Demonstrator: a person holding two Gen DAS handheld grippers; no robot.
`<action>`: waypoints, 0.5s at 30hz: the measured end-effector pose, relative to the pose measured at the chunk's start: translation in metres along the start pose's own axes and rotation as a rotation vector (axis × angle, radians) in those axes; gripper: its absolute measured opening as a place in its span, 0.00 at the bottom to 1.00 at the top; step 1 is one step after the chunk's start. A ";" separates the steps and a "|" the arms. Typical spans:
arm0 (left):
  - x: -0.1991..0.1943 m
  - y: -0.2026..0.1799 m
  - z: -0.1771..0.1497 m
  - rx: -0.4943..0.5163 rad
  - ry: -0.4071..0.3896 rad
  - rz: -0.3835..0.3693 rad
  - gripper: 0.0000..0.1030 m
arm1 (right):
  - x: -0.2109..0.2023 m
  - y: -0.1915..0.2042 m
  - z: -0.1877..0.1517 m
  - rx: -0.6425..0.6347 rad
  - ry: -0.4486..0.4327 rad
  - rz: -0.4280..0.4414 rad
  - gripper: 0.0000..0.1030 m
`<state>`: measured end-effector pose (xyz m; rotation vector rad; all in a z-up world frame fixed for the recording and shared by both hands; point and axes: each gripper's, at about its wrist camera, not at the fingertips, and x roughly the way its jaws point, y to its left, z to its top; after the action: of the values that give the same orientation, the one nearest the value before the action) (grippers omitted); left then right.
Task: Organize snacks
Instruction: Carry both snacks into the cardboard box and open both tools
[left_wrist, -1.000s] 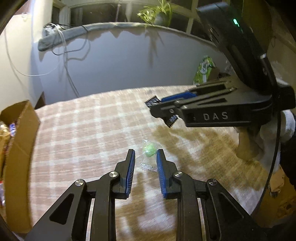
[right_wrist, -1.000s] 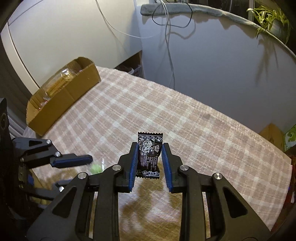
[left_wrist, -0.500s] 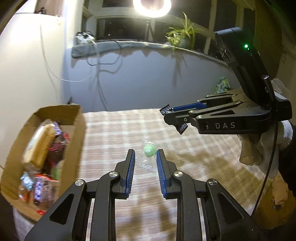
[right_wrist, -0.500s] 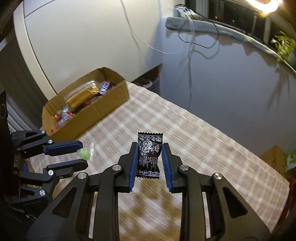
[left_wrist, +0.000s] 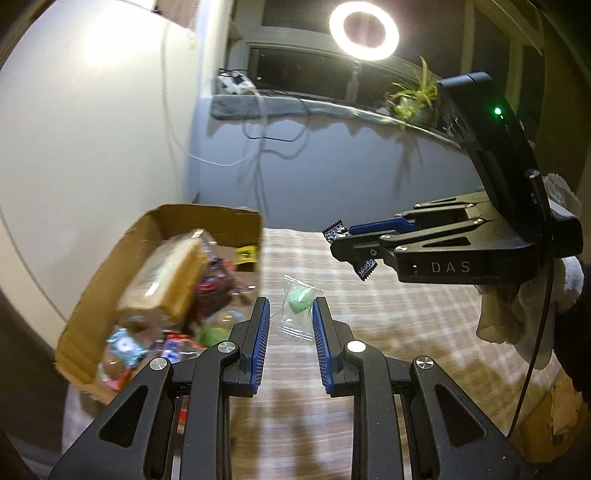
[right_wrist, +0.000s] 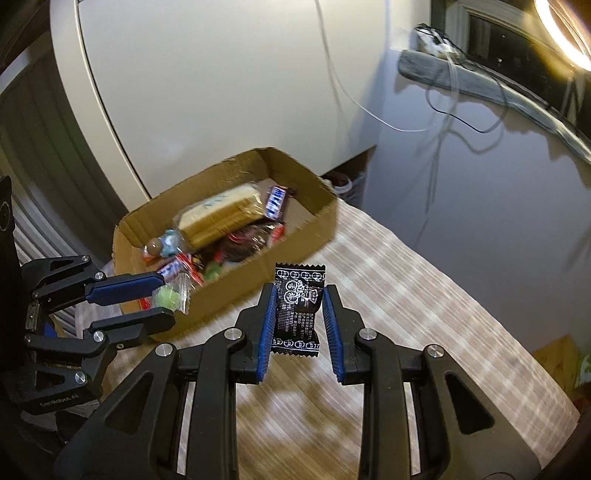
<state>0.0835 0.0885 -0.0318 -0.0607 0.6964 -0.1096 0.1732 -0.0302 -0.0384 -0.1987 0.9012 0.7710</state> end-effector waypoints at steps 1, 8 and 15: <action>-0.001 0.005 0.000 -0.007 -0.002 0.008 0.22 | 0.003 0.003 0.003 -0.004 0.001 0.005 0.26; -0.008 0.041 -0.002 -0.062 -0.006 0.064 0.22 | 0.027 0.025 0.022 -0.029 0.012 0.047 0.26; -0.009 0.060 -0.006 -0.088 0.001 0.097 0.22 | 0.048 0.043 0.034 -0.052 0.032 0.081 0.26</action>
<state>0.0774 0.1491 -0.0359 -0.1114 0.7038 0.0142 0.1838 0.0409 -0.0476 -0.2215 0.9242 0.8688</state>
